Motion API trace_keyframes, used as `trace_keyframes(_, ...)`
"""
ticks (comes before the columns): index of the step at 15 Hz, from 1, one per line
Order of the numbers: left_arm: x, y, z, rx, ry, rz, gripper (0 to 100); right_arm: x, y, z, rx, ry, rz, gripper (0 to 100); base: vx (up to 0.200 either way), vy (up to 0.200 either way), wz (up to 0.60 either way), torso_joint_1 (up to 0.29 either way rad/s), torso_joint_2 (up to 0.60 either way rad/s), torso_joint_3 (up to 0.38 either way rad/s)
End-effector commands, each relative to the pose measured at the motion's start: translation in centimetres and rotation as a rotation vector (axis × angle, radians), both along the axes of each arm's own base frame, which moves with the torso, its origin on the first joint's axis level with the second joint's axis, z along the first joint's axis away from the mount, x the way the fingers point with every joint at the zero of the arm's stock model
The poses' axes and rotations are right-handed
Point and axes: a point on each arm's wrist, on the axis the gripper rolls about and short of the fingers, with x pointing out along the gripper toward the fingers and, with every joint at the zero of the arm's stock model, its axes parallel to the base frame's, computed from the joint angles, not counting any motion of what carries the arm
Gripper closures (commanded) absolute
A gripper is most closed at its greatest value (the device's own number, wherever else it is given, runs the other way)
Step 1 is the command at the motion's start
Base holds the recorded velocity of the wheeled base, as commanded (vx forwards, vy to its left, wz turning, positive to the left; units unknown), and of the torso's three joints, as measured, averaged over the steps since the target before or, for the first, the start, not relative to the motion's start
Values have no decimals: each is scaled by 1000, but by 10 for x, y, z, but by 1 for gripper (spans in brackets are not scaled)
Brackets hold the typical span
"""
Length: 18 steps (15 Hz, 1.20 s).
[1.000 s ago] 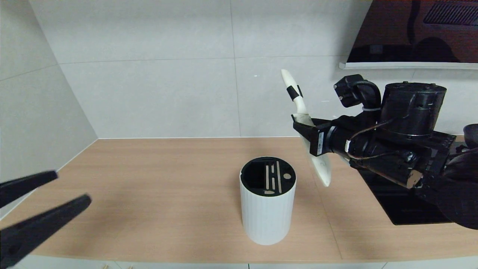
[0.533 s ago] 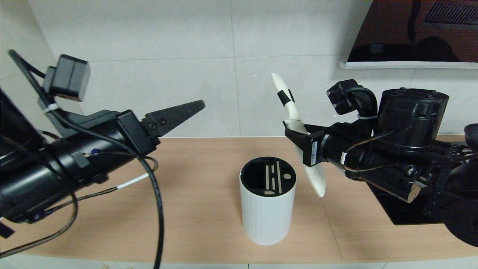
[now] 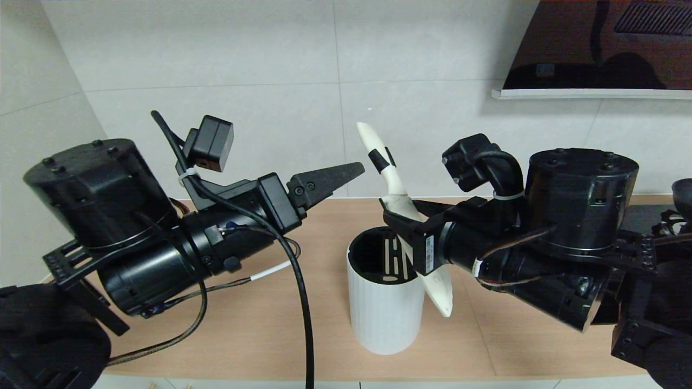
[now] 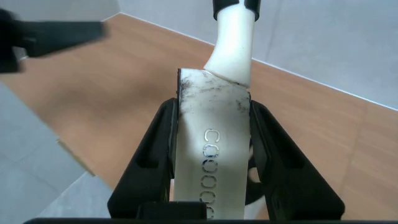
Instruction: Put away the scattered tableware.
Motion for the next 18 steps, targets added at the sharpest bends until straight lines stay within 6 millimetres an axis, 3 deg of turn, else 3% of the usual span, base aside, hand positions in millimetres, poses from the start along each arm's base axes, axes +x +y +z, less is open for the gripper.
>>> trace_keyframes(1,4,-4,-4,6,10,-4,0,-3,4,-3,-6,6,16,100,0,0,0,0,0,0)
trace_keyframes(7,17,-20,-18,-31,-28,38,0,-15,12,-7,4,32,59,100,0,0,0,0,0,0)
trace_keyframes(18,21,-23,-22,-28,-20,51,0,-22,21,-15,-11,53,95,100,0,0,0,0,0,0)
